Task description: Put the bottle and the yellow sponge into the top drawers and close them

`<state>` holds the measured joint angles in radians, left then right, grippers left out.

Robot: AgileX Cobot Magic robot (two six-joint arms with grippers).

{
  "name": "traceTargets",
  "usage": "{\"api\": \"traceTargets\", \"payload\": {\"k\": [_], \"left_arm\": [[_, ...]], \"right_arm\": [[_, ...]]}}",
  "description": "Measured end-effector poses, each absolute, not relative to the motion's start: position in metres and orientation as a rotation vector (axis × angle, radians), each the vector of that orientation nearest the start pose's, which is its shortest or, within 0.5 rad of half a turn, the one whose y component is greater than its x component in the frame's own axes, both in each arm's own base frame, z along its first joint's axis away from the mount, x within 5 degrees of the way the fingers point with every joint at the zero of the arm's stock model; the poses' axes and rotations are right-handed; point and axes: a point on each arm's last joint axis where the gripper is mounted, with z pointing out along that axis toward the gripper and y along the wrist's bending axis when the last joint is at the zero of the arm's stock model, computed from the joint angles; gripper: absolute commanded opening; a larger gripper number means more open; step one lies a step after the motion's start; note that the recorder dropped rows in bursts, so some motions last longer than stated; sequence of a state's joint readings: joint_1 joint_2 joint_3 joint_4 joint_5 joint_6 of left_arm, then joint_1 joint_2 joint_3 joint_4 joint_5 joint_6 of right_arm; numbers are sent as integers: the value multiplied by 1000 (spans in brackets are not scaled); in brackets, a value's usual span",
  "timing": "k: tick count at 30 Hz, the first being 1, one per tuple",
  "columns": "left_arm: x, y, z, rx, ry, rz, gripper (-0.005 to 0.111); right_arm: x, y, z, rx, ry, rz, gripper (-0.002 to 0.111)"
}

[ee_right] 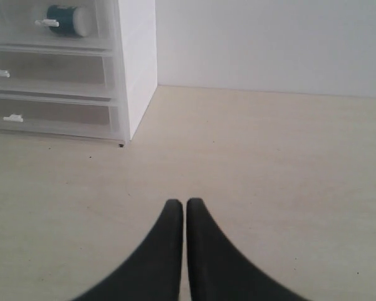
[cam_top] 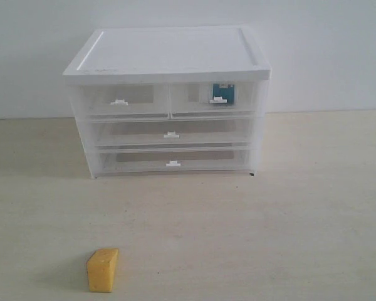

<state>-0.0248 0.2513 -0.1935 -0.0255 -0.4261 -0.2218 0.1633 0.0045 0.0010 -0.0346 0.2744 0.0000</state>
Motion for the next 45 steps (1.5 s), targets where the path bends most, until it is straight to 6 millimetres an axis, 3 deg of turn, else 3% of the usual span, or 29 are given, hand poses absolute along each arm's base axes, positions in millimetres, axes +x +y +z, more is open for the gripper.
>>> {"api": "traceTargets", "payload": {"k": [3, 6, 14, 18, 35, 45], "left_arm": [[91, -3, 316, -93, 1230, -194, 4], [119, -5, 319, -54, 1338, -159, 4], [184, -10, 285, -17, 1524, -152, 4], [204, -15, 265, 7, 1592, -171, 4], [236, -97, 218, 292, 1678, -242, 4], [248, -117, 188, 245, 1631, -211, 4]], "right_arm": [[55, 8, 188, -166, 1756, 86, 0], [55, 8, 188, -166, 1756, 86, 0], [55, 8, 188, -166, 1756, 86, 0], [55, 8, 188, -166, 1756, 86, 0], [55, 8, 188, -166, 1756, 86, 0], [55, 8, 188, -165, 1756, 88, 0]]}}
